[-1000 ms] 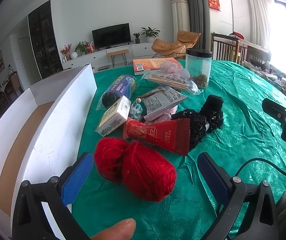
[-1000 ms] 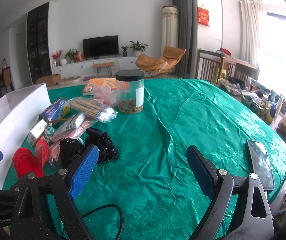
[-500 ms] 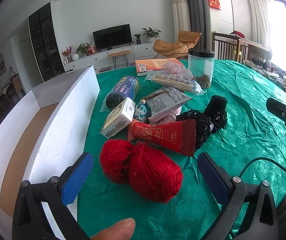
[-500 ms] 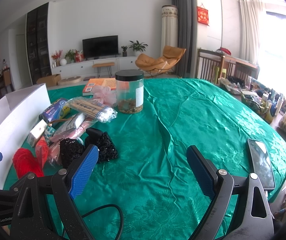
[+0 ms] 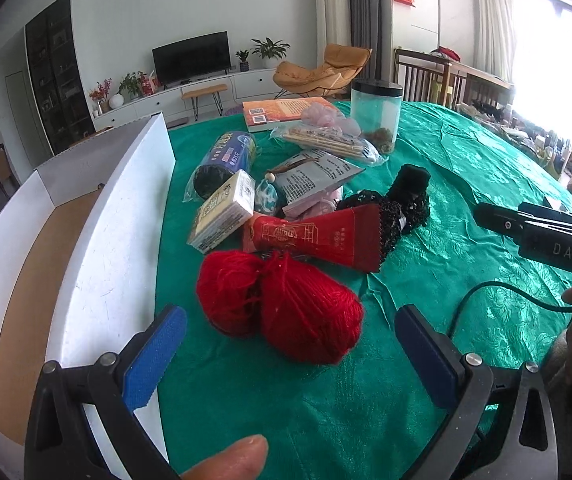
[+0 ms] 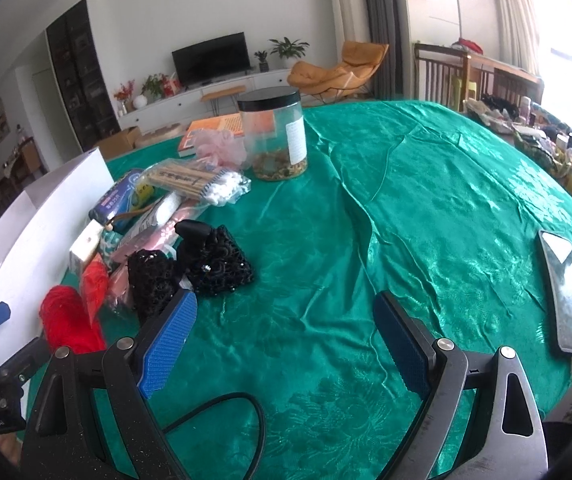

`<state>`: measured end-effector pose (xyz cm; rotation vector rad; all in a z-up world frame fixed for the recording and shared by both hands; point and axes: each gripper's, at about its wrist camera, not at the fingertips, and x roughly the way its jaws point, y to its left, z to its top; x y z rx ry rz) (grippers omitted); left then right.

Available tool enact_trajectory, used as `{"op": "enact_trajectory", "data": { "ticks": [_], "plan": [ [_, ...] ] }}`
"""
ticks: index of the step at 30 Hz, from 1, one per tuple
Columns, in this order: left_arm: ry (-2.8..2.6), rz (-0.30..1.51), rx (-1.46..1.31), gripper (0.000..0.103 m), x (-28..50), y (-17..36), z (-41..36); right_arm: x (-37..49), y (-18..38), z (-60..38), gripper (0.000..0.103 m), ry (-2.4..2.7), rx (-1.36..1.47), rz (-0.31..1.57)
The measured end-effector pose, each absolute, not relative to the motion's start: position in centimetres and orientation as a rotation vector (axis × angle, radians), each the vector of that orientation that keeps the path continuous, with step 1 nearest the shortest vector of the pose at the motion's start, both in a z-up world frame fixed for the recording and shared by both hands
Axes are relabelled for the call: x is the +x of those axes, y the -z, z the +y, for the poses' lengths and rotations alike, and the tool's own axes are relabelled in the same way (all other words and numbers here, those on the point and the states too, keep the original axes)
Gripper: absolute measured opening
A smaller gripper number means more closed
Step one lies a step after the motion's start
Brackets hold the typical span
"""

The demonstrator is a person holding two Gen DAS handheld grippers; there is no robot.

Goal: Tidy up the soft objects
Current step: 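Move the right tool to the black mesh hair nets while the left tool grasps the red yarn ball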

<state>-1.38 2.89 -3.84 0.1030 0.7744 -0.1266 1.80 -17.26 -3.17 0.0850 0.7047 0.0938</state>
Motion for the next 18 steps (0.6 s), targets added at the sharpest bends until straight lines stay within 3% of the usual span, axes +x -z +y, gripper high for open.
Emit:
{"op": "enact_trajectory", "data": {
  "ticks": [5, 12, 15, 18],
  "plan": [
    [0.146, 0.818, 0.079, 0.103, -1.9, 4.7, 2.9, 1.1, 3.1, -13.6, 0.091, -0.177, -0.012, 0.714],
    [0.126, 0.876, -0.02, 0.103, -0.4, 5.0, 3.8, 4.1, 5.7, -12.8, 0.091, -0.348, 0.149, 0.873],
    [0.112, 0.875, -0.005, 0.103, -0.3, 4.8, 3.7, 5.8, 6.6, -9.3, 0.091, -0.498, -0.001, 0.939],
    [0.116, 0.877, -0.006, 0.103, -0.3, 4.7, 3.8, 7.8, 6.1, -9.7, 0.089, -0.285, -0.087, 0.859]
  ]
}}
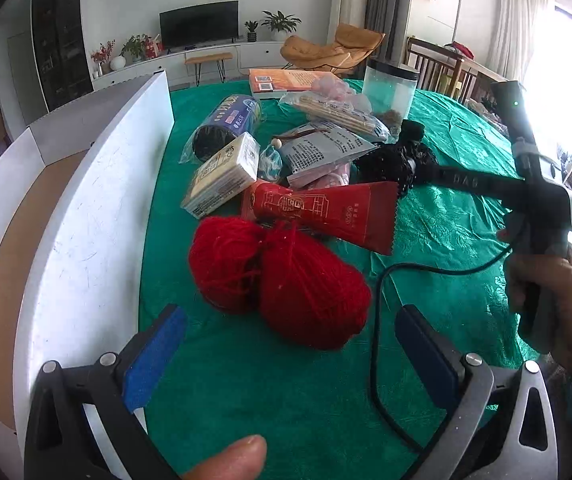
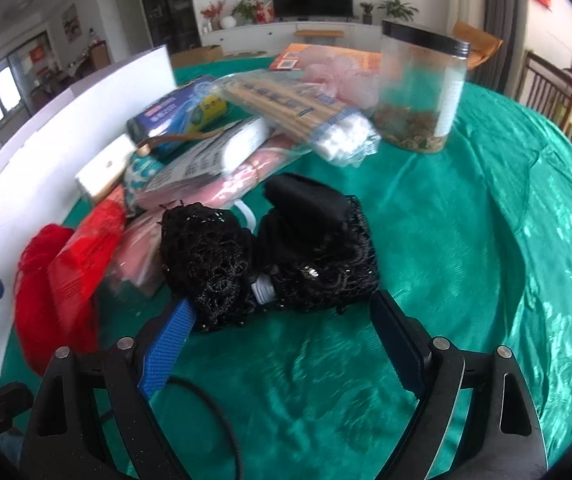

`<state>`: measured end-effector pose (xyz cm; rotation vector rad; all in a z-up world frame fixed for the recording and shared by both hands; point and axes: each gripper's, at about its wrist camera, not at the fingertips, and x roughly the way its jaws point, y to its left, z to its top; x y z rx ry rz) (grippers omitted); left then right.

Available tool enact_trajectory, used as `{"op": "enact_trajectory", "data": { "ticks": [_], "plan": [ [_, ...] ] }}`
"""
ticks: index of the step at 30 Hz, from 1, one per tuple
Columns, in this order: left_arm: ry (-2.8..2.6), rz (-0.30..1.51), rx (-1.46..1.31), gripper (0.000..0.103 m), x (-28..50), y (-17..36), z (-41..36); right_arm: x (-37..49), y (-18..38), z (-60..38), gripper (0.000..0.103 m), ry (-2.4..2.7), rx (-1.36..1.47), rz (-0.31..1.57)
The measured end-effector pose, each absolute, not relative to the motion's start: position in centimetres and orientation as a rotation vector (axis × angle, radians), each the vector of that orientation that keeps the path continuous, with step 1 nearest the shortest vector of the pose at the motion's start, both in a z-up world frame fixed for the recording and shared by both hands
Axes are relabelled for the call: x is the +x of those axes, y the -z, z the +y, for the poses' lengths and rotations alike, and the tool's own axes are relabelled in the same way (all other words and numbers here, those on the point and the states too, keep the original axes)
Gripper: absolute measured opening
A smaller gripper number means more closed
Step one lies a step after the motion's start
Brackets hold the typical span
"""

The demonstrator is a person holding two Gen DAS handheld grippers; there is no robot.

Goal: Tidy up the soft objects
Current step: 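Move the right tool to the black mesh hair nets while the left tool grasps the red yarn ball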

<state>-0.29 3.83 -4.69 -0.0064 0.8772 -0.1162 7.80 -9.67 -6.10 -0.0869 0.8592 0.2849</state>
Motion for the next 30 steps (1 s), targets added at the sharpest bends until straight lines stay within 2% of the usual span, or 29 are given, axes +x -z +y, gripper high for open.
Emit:
{"op": "enact_trajectory", "data": {
  "ticks": [3, 5, 8, 12, 19, 30],
  "plan": [
    [0.11, 0.885, 0.003, 0.103, -0.2, 5.0, 3.7, 8.7, 3.8, -18.9, 0.089, 0.08, 0.266, 0.738],
    [0.114, 0.899, -0.005, 0.103, 0.2, 5.6, 3.6, 7.0, 2.5, -22.3, 0.09, 0.139, 0.363, 0.663],
    [0.13, 0.924, -0.06, 0.103, 1.2, 6.4, 3.4, 4.0, 1.7, -23.0, 0.091, 0.125, 0.331, 0.642],
    [0.167, 0.908, -0.098, 0.103, 3.9, 6.0, 2.4, 1.4, 1.7, -21.8, 0.091, 0.073, 0.435, 0.679],
    [0.342, 0.818, 0.192, 0.103, 6.5, 4.0, -2.3, 2.0, 2.3, -22.6, 0.091, 0.066, 0.423, 0.688],
    [0.006, 0.928, -0.017, 0.103, 3.8, 6.2, 3.6, 3.0, 3.3, -23.9, 0.091, 0.053, 0.473, 0.718]
  ]
}}
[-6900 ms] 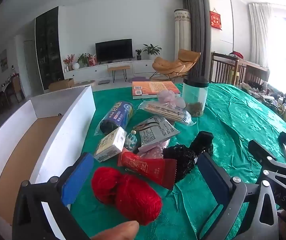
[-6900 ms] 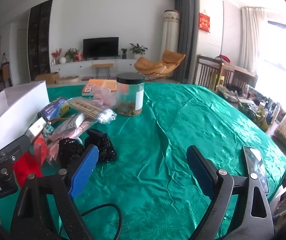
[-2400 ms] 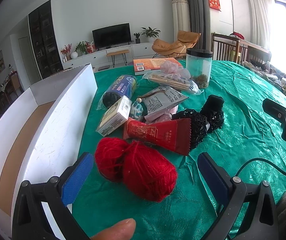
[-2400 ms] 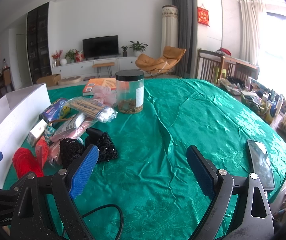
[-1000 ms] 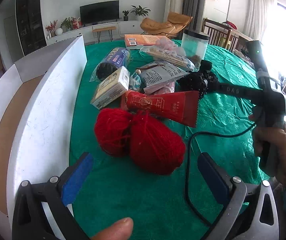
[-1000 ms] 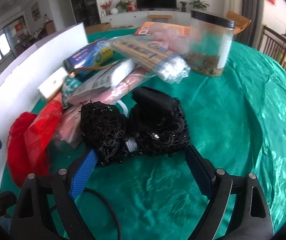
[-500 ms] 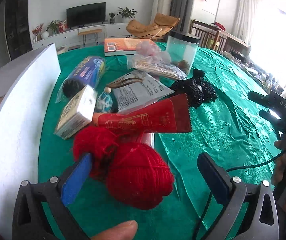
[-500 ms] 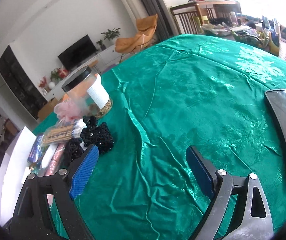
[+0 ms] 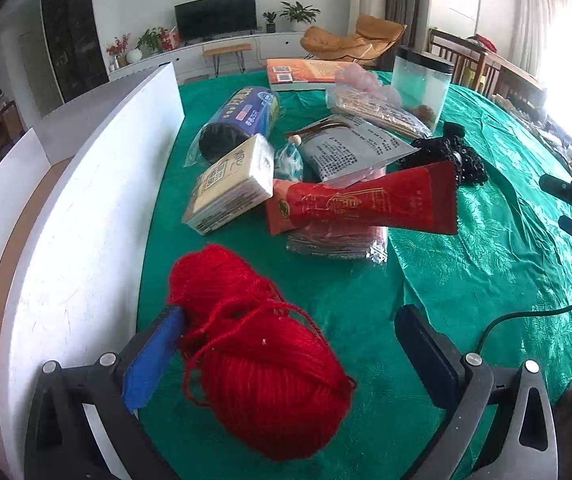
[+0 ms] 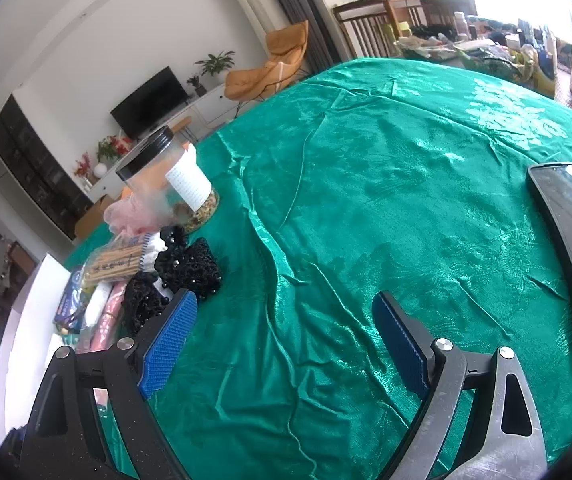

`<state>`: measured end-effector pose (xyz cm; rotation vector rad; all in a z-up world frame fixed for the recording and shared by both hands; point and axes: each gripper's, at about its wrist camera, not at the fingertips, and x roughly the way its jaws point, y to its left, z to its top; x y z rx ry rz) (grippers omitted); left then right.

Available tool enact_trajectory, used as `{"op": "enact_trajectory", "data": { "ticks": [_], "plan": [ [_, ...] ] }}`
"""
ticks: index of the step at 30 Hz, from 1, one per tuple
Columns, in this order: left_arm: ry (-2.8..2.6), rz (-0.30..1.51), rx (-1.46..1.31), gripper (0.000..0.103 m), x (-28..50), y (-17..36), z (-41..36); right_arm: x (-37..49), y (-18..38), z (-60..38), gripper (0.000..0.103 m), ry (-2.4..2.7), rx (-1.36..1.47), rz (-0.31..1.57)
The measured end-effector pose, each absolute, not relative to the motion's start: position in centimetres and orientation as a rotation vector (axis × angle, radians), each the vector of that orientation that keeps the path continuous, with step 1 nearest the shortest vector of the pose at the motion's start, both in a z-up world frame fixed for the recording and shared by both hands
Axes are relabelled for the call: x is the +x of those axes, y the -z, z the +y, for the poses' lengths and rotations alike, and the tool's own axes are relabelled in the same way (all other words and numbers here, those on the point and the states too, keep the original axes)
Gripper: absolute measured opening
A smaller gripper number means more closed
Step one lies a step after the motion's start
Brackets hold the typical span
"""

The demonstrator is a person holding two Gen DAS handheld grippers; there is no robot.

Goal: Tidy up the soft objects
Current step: 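Move the right tool to the black mesh hair nets while the left tool grasps the red yarn ball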

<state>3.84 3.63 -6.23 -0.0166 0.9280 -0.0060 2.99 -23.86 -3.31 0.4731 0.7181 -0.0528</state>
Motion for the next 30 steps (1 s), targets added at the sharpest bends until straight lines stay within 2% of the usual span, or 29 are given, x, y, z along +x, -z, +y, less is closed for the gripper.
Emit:
{"op": "enact_trajectory", "data": {
  "ticks": [10, 23, 30],
  "plan": [
    [-0.051, 1.057, -0.04, 0.103, 5.3, 9.4, 4.3, 3.6, 3.9, -22.5, 0.091, 0.022, 0.42, 0.769],
    [-0.053, 1.001, -0.039, 0.103, 5.1, 9.7, 4.2, 5.2, 5.7, -19.2, 0.091, 0.109, 0.175, 0.905],
    [-0.013, 1.01, -0.009, 0.103, 5.5, 9.5, 3.9, 5.3, 6.1, -18.9, 0.091, 0.123, 0.135, 0.921]
  ]
}}
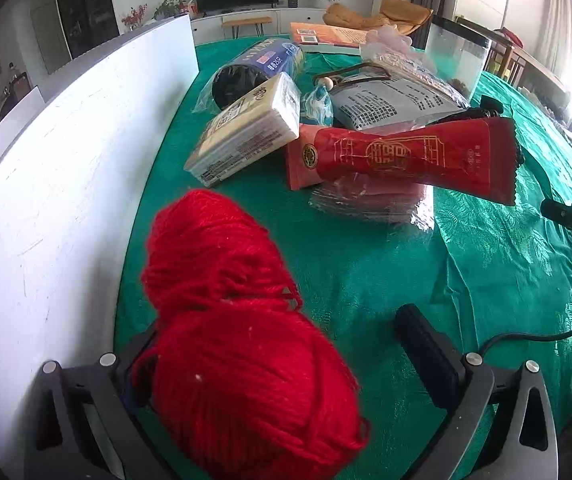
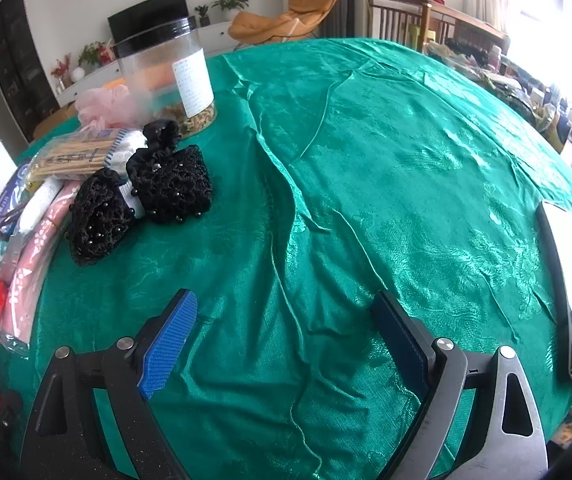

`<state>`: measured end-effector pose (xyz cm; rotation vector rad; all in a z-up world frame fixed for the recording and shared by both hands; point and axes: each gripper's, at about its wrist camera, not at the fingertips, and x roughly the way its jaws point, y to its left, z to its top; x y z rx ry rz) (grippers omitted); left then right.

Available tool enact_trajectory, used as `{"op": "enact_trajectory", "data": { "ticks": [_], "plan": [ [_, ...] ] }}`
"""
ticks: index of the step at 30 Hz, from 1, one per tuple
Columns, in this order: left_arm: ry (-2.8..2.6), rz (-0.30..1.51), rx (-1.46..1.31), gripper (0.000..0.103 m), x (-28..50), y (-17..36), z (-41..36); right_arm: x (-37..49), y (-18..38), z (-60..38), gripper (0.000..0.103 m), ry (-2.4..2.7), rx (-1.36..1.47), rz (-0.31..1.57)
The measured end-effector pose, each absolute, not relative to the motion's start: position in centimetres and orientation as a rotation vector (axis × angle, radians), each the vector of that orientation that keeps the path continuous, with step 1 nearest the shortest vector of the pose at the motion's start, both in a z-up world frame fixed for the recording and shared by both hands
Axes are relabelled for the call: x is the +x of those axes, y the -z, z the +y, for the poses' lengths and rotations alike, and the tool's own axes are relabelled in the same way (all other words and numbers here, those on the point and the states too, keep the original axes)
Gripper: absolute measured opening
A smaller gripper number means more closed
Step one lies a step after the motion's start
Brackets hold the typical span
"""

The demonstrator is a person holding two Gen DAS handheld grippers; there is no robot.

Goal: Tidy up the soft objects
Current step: 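Move the right tool to the black mesh hair nets while the left tool grasps the red yarn ball, then grasp the hair nets with the right tool while the left tool carries the yarn into the white box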

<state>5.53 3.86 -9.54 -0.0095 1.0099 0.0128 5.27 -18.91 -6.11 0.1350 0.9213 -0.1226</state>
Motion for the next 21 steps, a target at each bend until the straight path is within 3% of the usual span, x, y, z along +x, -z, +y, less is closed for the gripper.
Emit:
{"op": "enact_trajectory", "data": {
  "ticks": [2, 4, 7, 8, 16, 21],
  "plan": [
    [0.06, 0.988, 0.055, 0.097, 6.3, 9.3, 3.0, 5.3, 6.1, -18.9, 0.091, 0.12, 0.141, 0.92],
    [0.108, 0.958, 0.116, 0.076, 6.6, 8.8, 2.3, 5.2, 6.0, -19.2, 0.091, 0.111, 0.167, 0.913],
    [0.149, 0.953, 0.095, 0.053, 6.6, 8.5, 2.9, 5.0, 5.7, -20.1, 0.091, 0.093, 0.245, 0.891],
    [0.149, 0.956, 0.068, 0.05, 6.6, 8.5, 3.5, 4.9, 5.6, -20.6, 0.091, 0.084, 0.275, 0.881],
    [0.177, 0.958, -0.05, 0.047, 5.6, 7.9, 4.7, 9.1, 4.5, -18.5, 0.091, -0.219, 0.593, 0.926],
    [0.205, 0.928, -0.043, 0.047, 4.0, 6.5, 4.7, 14.7, 5.2, -13.4, 0.089, -0.223, 0.461, 1.039]
  ]
}}
